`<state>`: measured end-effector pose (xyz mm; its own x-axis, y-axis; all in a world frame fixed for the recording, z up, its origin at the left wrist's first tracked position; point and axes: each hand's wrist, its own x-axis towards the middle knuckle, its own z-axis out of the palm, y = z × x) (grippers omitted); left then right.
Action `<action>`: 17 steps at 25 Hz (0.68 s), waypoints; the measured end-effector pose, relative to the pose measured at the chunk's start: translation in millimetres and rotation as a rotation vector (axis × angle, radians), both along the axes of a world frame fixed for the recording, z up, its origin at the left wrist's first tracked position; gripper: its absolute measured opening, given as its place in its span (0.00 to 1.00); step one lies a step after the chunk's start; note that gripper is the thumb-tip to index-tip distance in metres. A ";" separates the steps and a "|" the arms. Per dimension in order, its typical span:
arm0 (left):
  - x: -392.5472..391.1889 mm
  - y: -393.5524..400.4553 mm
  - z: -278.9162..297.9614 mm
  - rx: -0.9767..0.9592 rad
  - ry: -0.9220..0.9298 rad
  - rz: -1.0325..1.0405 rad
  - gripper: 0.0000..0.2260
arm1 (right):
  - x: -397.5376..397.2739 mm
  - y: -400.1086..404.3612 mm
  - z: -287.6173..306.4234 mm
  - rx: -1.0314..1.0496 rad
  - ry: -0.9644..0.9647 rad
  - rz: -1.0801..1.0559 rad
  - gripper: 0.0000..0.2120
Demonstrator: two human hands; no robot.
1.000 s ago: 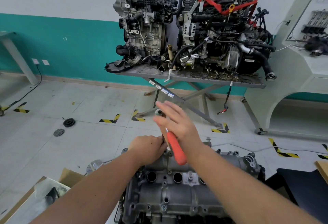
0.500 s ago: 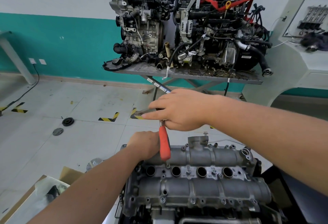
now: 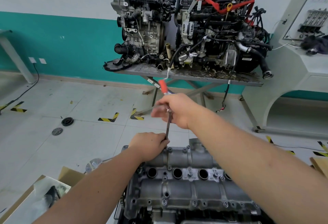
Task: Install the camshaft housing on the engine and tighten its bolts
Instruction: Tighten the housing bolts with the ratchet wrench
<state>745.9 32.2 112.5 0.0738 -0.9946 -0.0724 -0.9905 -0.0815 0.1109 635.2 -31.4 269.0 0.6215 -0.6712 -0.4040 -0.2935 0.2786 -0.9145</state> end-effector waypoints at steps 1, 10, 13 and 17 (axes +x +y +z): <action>-0.8 0.3 0.8 0.004 0.003 0.000 0.19 | -1.2 2.1 -6.6 0.216 -0.194 -0.142 0.02; -0.8 1.3 3.0 0.013 0.038 -0.004 0.17 | -22.2 5.7 -38.5 0.384 -0.591 -0.158 0.13; -0.7 1.0 2.1 0.009 0.049 -0.008 0.17 | -26.6 12.8 -52.0 0.323 -0.761 -0.179 0.16; 0.8 -0.3 -1.0 -0.002 0.025 -0.010 0.19 | -18.3 30.7 -74.0 0.113 -0.857 -0.267 0.15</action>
